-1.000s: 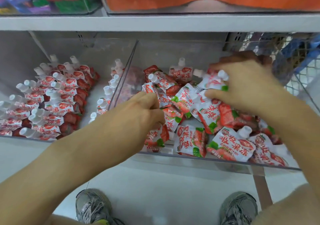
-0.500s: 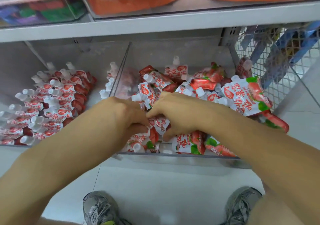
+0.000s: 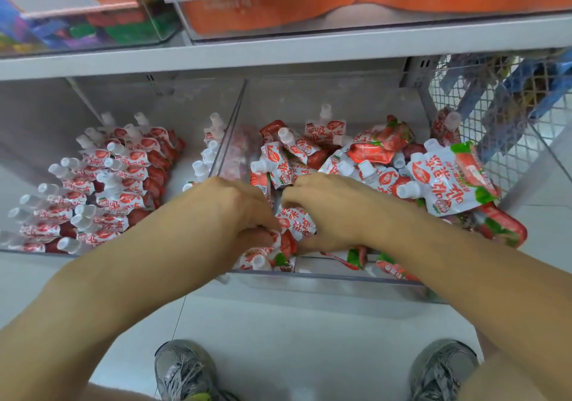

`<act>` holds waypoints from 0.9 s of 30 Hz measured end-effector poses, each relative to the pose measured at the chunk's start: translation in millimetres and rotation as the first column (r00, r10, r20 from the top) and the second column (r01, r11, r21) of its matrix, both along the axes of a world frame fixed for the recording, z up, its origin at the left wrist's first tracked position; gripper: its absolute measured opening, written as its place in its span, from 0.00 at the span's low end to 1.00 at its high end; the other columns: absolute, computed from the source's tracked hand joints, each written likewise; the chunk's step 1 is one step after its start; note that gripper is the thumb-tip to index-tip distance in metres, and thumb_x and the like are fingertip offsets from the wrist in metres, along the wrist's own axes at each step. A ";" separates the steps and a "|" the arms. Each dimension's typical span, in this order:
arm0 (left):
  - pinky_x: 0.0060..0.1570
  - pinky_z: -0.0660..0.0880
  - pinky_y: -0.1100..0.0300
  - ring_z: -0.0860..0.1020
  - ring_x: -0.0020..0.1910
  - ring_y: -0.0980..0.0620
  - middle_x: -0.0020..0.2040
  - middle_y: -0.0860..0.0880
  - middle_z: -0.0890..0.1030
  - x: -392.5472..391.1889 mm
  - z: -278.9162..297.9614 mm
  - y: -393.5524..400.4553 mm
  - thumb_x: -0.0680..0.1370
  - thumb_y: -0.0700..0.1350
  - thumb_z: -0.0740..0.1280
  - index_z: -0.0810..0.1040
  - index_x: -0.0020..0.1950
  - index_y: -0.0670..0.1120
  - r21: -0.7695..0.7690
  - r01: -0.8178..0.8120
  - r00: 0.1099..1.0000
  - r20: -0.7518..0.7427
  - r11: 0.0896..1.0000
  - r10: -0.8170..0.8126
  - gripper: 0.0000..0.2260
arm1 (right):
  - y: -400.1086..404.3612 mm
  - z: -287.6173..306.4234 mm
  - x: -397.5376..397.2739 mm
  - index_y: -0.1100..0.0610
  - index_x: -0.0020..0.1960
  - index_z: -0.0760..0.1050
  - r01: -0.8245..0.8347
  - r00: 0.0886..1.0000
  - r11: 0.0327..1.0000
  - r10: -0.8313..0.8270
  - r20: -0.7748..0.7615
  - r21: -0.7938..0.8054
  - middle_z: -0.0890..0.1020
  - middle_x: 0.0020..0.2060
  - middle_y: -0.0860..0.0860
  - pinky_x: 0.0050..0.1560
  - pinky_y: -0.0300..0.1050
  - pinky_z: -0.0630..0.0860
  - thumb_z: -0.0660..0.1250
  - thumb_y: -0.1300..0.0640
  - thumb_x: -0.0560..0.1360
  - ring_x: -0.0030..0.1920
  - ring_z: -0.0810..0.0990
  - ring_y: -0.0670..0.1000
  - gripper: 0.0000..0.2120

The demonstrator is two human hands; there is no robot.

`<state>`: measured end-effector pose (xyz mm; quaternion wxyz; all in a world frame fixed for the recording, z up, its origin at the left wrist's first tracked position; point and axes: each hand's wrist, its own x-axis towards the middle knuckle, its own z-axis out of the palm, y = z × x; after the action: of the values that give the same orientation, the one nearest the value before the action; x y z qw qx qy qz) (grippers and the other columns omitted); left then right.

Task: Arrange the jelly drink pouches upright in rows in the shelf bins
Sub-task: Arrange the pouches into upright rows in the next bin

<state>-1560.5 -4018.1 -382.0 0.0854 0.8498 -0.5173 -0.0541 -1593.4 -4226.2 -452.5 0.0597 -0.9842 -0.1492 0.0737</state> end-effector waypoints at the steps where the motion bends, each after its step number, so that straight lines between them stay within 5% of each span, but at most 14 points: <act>1: 0.42 0.71 0.73 0.79 0.42 0.65 0.42 0.69 0.77 -0.7 1.7 -3.7 0.72 0.58 0.66 0.82 0.48 0.62 0.007 -0.033 0.999 -0.010 0.999 0.033 0.07 | 2.8 -2.4 2.2 0.50 0.58 0.73 0.004 1.000 1.000 -0.004 0.014 0.007 0.76 0.51 0.50 0.48 0.51 0.77 0.72 0.36 0.67 0.53 0.75 0.53 0.27; 5: 0.44 0.72 0.71 0.79 0.39 0.59 0.42 0.57 0.84 -4.0 2.4 -8.5 0.68 0.47 0.73 0.86 0.45 0.53 -0.059 0.016 0.999 -0.038 0.998 -0.019 0.07 | -1.3 -1.9 5.5 0.47 0.64 0.69 0.023 0.998 0.999 -0.025 0.053 0.038 0.73 0.52 0.48 0.44 0.48 0.71 0.75 0.43 0.66 0.54 0.71 0.51 0.30; 8: 0.39 0.79 0.56 0.81 0.38 0.54 0.41 0.53 0.83 -4.5 -2.3 -8.8 0.68 0.40 0.75 0.86 0.45 0.49 -0.080 0.076 0.997 0.038 0.994 -0.073 0.07 | -10.1 8.5 1.1 0.46 0.66 0.72 0.039 0.995 0.997 -0.045 0.087 0.066 0.66 0.48 0.46 0.47 0.48 0.74 0.76 0.45 0.65 0.51 0.64 0.47 0.31; 12: 0.34 0.80 0.53 0.81 0.39 0.48 0.41 0.51 0.82 -1.8 -15.8 -6.1 0.64 0.34 0.77 0.84 0.47 0.50 -0.062 0.055 0.992 0.121 0.997 -0.047 0.16 | -17.7 20.9 -6.1 0.49 0.48 0.75 0.119 0.947 0.950 -0.196 0.256 0.287 0.68 0.45 0.48 0.46 0.51 0.75 0.75 0.46 0.65 0.46 0.69 0.49 0.16; 16: 0.34 0.78 0.53 0.80 0.39 0.50 0.41 0.54 0.78 -8.6 -30.2 -13.3 0.65 0.38 0.77 0.81 0.46 0.53 0.011 -0.004 0.983 0.181 1.000 0.002 0.15 | -11.0 21.0 -7.3 0.51 0.38 0.66 0.146 0.850 0.888 -0.337 0.404 0.435 0.70 0.35 0.46 0.35 0.47 0.68 0.69 0.36 0.72 0.34 0.71 0.50 0.21; 22: 0.37 0.77 0.56 0.80 0.38 0.52 0.39 0.53 0.82 -13.9 -21.6 -14.0 0.70 0.42 0.75 0.83 0.45 0.52 -0.046 -0.028 0.999 -0.036 0.999 0.027 0.07 | -3.2 18.5 -7.7 0.49 0.34 0.63 0.129 0.913 0.873 -0.290 0.287 0.471 0.72 0.27 0.45 0.32 0.48 0.68 0.69 0.37 0.73 0.30 0.71 0.45 0.22; 27: 0.38 0.74 0.61 0.79 0.39 0.57 0.41 0.56 0.84 -13.9 -17.8 -11.1 0.73 0.44 0.74 0.82 0.48 0.57 -0.010 -0.114 0.986 -0.123 0.993 0.112 0.09 | -9.1 21.9 -12.5 0.49 0.42 0.74 0.124 0.962 0.846 -0.231 0.147 0.519 0.81 0.36 0.44 0.40 0.50 0.77 0.71 0.37 0.69 0.38 0.79 0.43 0.16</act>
<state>-1574.4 -4029.2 -399.7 0.1272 0.8721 -0.4626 -0.0968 -1605.9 -4235.3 -430.6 0.3059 -0.9460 -0.0764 -0.0751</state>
